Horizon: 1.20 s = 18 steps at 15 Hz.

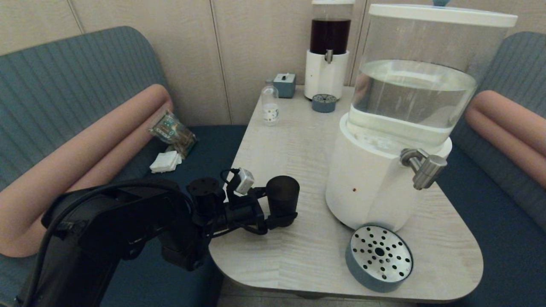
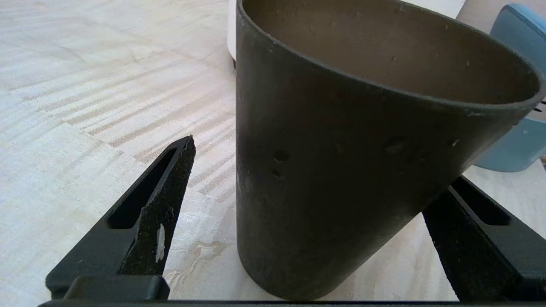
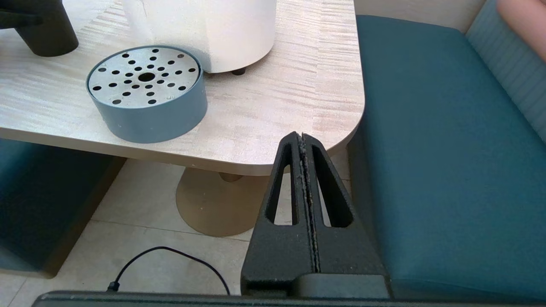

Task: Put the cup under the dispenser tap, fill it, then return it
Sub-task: Pick up the cup

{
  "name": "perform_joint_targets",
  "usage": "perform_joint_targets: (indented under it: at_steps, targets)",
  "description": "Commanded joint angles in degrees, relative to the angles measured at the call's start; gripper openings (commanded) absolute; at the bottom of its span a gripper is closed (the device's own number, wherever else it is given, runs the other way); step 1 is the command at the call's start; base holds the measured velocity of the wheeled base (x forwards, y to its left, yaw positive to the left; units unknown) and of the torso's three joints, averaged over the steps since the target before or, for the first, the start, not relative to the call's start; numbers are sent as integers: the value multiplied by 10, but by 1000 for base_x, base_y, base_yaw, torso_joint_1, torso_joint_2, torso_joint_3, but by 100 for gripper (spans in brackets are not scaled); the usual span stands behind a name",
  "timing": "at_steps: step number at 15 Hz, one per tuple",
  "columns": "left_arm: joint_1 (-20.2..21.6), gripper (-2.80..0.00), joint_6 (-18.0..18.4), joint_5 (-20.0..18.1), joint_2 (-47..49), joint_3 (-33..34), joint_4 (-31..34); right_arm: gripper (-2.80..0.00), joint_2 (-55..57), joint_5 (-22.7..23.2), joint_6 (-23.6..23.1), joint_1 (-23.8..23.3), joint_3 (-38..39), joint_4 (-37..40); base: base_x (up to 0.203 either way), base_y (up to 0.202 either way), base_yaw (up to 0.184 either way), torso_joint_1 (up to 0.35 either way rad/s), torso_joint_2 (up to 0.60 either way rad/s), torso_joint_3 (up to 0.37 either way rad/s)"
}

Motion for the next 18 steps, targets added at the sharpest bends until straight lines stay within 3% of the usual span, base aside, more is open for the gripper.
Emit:
perform_joint_targets:
  at_steps: [1, 18]
  targets:
    - [-1, 0, 0, -3, -5, 0, -5, -280, -1, 0, 0, 0, 1, 0, 0, 0, 0, 0, 0, 0]
    - [-5, 0, -4, 12, -19, 29, -5, -280, -1, 0, 0, 0, 1, 0, 0, 0, 0, 0, 0, 0]
